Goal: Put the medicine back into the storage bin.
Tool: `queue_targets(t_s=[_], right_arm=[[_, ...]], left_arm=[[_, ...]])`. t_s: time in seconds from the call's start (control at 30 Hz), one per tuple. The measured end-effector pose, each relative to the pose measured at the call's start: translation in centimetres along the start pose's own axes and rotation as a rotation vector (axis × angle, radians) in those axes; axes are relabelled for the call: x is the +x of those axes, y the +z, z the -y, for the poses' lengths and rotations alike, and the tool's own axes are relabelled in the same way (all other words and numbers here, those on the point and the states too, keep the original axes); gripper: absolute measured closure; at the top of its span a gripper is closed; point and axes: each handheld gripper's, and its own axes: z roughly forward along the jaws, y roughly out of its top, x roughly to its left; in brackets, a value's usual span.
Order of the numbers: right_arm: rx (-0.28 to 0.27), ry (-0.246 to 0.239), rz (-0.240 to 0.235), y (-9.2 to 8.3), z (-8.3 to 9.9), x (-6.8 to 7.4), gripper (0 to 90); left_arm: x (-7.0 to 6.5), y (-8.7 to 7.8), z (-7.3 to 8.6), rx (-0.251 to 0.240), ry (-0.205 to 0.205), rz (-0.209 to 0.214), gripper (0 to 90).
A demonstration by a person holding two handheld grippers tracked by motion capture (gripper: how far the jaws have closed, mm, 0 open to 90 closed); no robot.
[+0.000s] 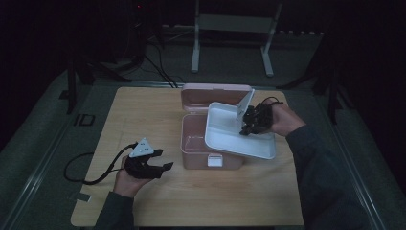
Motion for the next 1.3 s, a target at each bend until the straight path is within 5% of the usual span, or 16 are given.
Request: queue_targets(t_s=[0.6,1.3], right_arm=[[0.034,-0.08,0.031,0.7,-4.5,0.4,89.7],[0.11,-0.091,0.038,3.2,-7.5,-0.5,89.7]], left_arm=[[0.0,-0.1,0.0,-0.004,-0.005,0.0,33.7],[0.1,-0.2,0.1,-0.01,-0.007,0.002,33.6]])
